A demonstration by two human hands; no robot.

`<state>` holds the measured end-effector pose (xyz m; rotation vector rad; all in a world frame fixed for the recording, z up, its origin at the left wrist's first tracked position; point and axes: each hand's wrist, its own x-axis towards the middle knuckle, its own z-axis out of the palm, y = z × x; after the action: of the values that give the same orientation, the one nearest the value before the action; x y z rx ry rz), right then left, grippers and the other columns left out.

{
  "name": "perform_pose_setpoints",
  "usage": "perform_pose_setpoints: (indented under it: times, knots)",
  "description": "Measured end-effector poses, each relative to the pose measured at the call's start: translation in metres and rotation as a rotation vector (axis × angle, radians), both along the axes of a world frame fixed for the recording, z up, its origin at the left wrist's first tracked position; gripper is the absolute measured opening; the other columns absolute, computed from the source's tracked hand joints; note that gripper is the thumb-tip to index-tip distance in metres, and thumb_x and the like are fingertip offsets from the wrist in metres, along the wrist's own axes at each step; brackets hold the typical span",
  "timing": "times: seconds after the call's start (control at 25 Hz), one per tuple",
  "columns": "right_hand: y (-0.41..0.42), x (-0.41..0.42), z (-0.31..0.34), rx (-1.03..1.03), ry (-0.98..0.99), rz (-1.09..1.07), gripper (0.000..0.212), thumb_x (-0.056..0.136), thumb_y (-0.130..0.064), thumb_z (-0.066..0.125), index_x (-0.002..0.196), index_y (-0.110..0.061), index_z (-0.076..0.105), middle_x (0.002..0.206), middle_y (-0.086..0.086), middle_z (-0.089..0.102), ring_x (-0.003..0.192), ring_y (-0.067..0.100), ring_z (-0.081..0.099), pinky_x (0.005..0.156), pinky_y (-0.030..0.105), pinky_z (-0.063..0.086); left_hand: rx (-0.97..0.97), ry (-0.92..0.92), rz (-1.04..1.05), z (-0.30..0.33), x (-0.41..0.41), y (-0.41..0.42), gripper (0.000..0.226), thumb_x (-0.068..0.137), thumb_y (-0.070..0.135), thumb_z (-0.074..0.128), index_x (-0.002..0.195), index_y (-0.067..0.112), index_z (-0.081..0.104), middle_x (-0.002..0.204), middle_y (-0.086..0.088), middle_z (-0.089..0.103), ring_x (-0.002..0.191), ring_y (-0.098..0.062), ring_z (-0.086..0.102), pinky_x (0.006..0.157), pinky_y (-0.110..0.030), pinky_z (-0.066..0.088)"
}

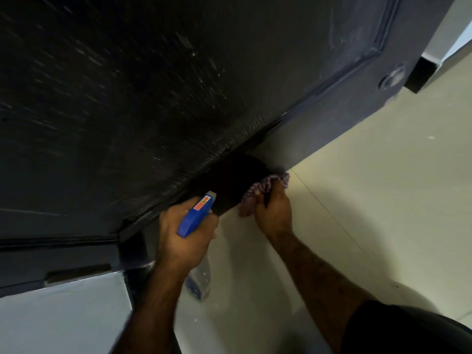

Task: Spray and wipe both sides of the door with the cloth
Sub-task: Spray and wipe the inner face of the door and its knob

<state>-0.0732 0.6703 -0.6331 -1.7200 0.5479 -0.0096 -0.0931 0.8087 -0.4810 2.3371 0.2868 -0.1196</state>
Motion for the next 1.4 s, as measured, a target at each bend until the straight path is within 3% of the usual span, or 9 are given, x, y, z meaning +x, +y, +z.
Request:
perform_pose_setpoints:
  times: [0.12, 0.32, 0.48, 0.6, 0.72, 0.88, 1.16, 1.24, 1.4]
  knots:
    - [0.01, 0.023, 0.058, 0.374, -0.018, -0.269, 0.011, 0.103, -0.014, 0.065, 0.112, -0.009, 0.065, 0.091, -0.002, 0.07, 0.085, 0.009, 0.068, 0.078, 0.019, 0.048, 0.1, -0.035, -0.041, -0.001, 0.002, -0.003, 0.037, 0.067, 0.044, 0.061, 0.065, 0.007, 0.061, 0.061, -0.019, 0.061, 0.059, -0.043, 0.062, 0.055, -0.056, 0.055]
    - [-0.015, 0.021, 0.078, -0.115, -0.76, -0.004, 0.021, 0.101, -0.015, 0.067, 0.115, 0.0, 0.067, 0.1, 0.014, 0.071, 0.088, 0.029, 0.067, 0.08, 0.035, 0.057, -0.016, -0.056, -0.038, 0.007, 0.011, -0.008, 0.026, 0.072, 0.032, 0.067, 0.07, 0.007, 0.063, 0.066, -0.023, 0.062, 0.061, -0.047, 0.062, 0.058, -0.06, 0.055]
    - [-0.022, 0.009, 0.009, -0.036, -0.121, -0.1, 0.046, 0.11, -0.025, 0.053, 0.151, -0.005, 0.049, 0.13, 0.023, 0.07, 0.112, 0.042, 0.068, 0.094, 0.033, 0.05, -0.123, -0.102, -0.096, 0.025, 0.011, -0.027, 0.035, 0.074, 0.039, 0.062, 0.077, 0.004, 0.067, 0.069, -0.017, 0.067, 0.06, -0.036, 0.067, 0.058, -0.042, 0.06]
    - [-0.019, 0.029, 0.013, 0.258, 0.264, -0.199, 0.045, 0.105, -0.04, 0.054, 0.141, -0.014, 0.055, 0.123, 0.021, 0.072, 0.11, 0.044, 0.069, 0.098, 0.045, 0.056, -0.145, -0.119, -0.119, 0.029, 0.016, -0.034, 0.032, 0.074, 0.034, 0.063, 0.076, 0.003, 0.067, 0.07, -0.015, 0.068, 0.057, -0.029, 0.067, 0.055, -0.027, 0.057]
    - [-0.02, 0.043, 0.07, 0.229, -0.115, -0.31, 0.034, 0.097, -0.051, 0.056, 0.115, -0.025, 0.066, 0.105, 0.0, 0.075, 0.098, 0.024, 0.072, 0.093, 0.045, 0.06, -0.095, -0.111, -0.137, 0.029, 0.019, -0.031, 0.013, 0.08, 0.016, 0.064, 0.075, 0.004, 0.067, 0.069, -0.014, 0.067, 0.057, -0.03, 0.066, 0.053, -0.035, 0.056]
    - [-0.041, 0.033, 0.082, -0.181, -0.785, 0.048, 0.024, 0.102, -0.019, 0.062, 0.119, -0.003, 0.069, 0.101, 0.01, 0.072, 0.088, 0.022, 0.066, 0.083, 0.03, 0.054, -0.114, -0.14, -0.175, 0.037, 0.023, -0.039, 0.027, 0.077, 0.027, 0.066, 0.074, 0.0, 0.065, 0.064, -0.016, 0.064, 0.055, -0.035, 0.062, 0.05, -0.039, 0.052]
    - [-0.063, 0.043, 0.004, 0.051, 0.229, -0.152, 0.03, 0.105, -0.022, 0.061, 0.133, -0.013, 0.063, 0.125, 0.019, 0.072, 0.115, 0.044, 0.067, 0.088, 0.037, 0.05, 0.03, -0.097, -0.251, 0.024, 0.034, -0.067, 0.041, 0.071, 0.042, 0.063, 0.063, 0.003, 0.055, 0.056, -0.02, 0.054, 0.052, -0.043, 0.055, 0.045, -0.052, 0.048]
    - [-0.07, 0.057, 0.033, 0.156, 0.103, -0.271, 0.012, 0.103, -0.022, 0.063, 0.114, -0.021, 0.069, 0.11, 0.005, 0.076, 0.106, 0.033, 0.072, 0.09, 0.034, 0.054, 0.085, -0.112, -0.221, 0.021, 0.038, -0.069, 0.043, 0.071, 0.047, 0.062, 0.064, 0.005, 0.057, 0.056, -0.016, 0.056, 0.051, -0.038, 0.057, 0.047, -0.049, 0.05]
    - [-0.081, 0.058, 0.096, 0.049, -0.67, -0.299, 0.014, 0.101, -0.022, 0.07, 0.105, -0.01, 0.076, 0.097, 0.005, 0.07, 0.089, 0.024, 0.068, 0.078, 0.037, 0.056, -0.091, -0.152, -0.16, 0.028, 0.046, -0.074, 0.033, 0.076, 0.036, 0.064, 0.078, 0.003, 0.068, 0.066, -0.013, 0.067, 0.056, -0.035, 0.065, 0.051, -0.041, 0.056]
